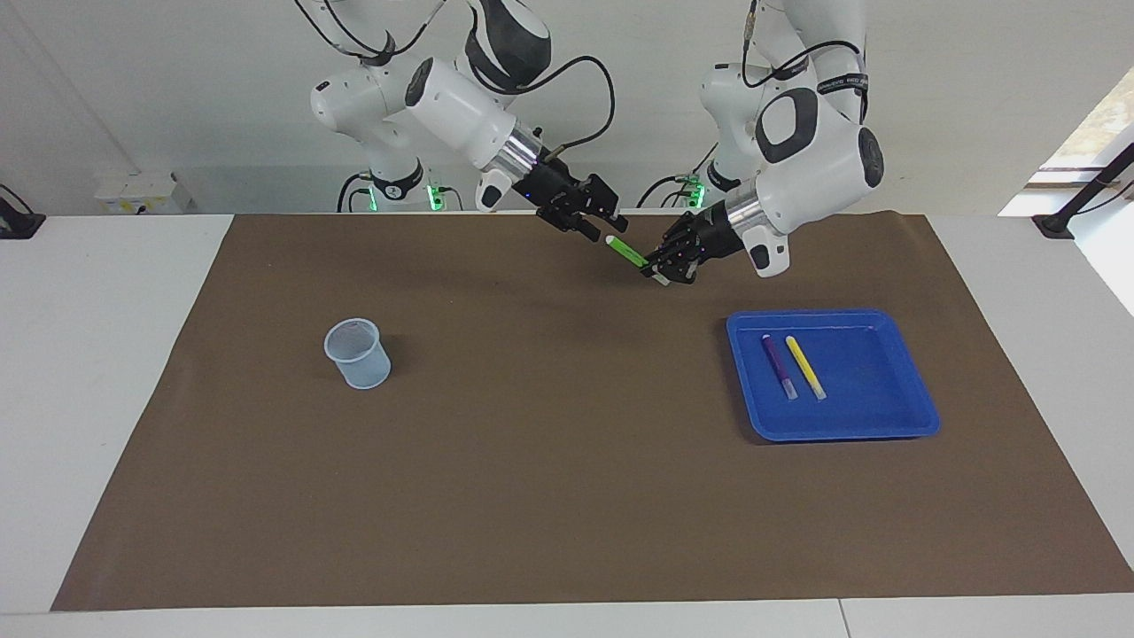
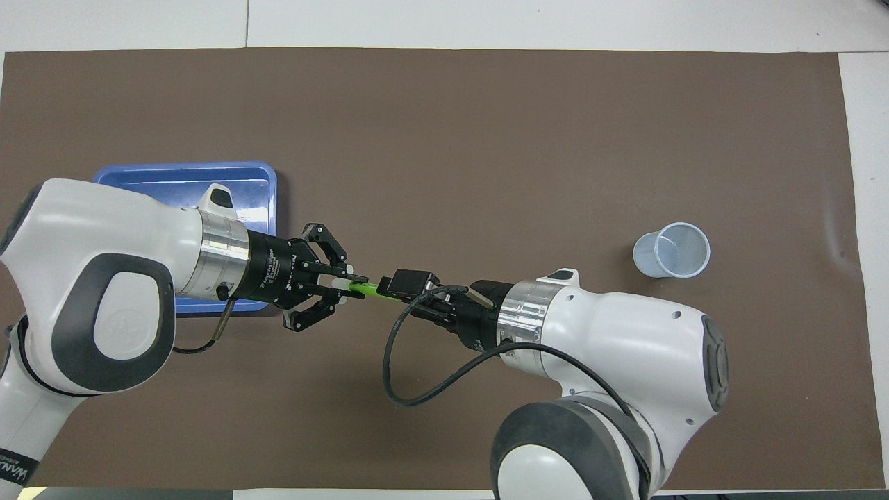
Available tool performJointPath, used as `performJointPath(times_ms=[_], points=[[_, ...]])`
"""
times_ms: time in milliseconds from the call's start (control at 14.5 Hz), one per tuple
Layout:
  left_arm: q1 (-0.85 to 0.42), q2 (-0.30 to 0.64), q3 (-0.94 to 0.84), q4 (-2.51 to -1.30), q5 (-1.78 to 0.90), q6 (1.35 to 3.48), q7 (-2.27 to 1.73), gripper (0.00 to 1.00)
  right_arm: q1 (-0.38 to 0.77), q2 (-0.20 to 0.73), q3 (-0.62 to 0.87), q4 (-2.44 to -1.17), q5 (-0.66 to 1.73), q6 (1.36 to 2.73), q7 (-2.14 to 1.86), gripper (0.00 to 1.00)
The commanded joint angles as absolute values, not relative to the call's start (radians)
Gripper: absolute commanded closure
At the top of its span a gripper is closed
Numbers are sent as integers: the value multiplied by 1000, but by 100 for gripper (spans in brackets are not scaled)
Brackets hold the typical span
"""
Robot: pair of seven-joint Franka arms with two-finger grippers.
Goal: Transfer and insert pens with both arms
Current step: 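Grasp the green pen with the right gripper and open the left gripper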
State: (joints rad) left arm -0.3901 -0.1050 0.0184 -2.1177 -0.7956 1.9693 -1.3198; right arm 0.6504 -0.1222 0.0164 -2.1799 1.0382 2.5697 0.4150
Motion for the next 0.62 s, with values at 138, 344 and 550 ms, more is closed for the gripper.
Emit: performJointPath(times_ms=[138, 344, 550], points=[[-407, -143, 26, -2160, -831, 2002, -1339, 100, 663, -101, 12, -2161, 1037, 2602, 408, 46], [-408, -143, 26, -2160, -838, 2020, -1348, 100, 664, -101, 14, -2161, 1037, 2602, 411, 46], [-408, -143, 26, -2160, -845, 2020, -1350, 100, 666, -101, 15, -2161, 1037, 2600, 413, 46]])
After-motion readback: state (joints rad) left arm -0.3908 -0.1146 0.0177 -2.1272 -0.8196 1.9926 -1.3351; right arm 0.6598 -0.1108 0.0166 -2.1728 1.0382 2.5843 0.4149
